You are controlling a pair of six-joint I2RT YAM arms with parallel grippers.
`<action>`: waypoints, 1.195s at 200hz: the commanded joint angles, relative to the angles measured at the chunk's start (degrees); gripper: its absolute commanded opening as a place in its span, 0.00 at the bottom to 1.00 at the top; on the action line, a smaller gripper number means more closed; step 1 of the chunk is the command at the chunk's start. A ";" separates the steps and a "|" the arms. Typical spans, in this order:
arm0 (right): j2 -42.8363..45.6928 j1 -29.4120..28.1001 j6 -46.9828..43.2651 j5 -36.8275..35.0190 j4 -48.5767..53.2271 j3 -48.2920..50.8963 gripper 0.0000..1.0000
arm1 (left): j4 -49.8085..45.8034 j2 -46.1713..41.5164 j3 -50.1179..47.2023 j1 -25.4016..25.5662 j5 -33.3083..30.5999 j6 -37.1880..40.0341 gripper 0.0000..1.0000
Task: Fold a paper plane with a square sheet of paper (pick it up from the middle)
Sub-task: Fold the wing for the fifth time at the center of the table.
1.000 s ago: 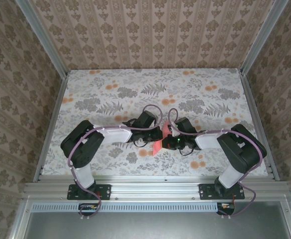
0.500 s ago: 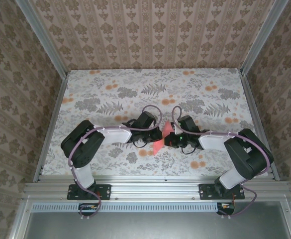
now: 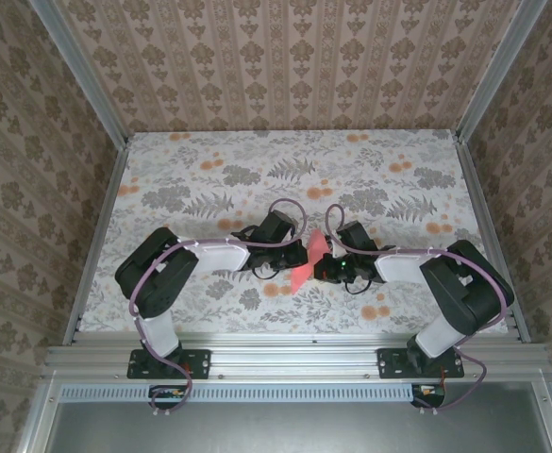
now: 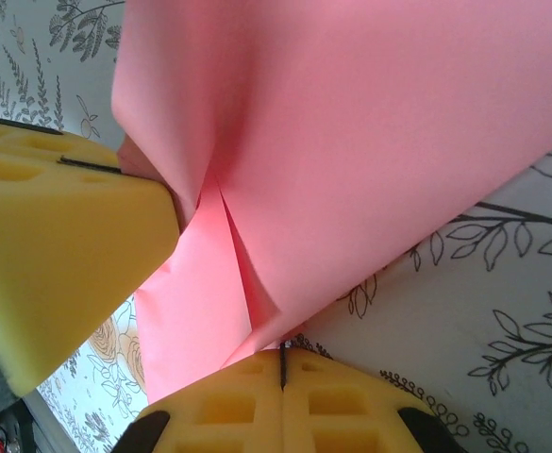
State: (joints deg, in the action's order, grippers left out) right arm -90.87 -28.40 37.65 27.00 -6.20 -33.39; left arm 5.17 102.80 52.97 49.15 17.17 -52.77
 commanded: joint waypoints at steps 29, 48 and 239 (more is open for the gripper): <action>1.31 0.48 0.23 1.34 -2.02 -0.02 0.05 | -0.20 -0.05 1.61 0.88 0.67 -1.36 0.10; 4.40 0.63 0.66 0.83 -0.76 0.90 0.06 | -0.54 0.29 1.66 0.95 0.33 -0.95 0.10; 0.34 1.16 0.22 -2.26 0.54 -0.81 0.05 | 2.85 -0.31 1.63 1.04 2.91 -3.94 0.10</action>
State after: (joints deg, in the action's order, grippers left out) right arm -90.13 -27.57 40.07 26.20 -7.27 -32.58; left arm 6.17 103.24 53.67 49.84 18.28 -54.46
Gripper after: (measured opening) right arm 0.061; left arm 0.102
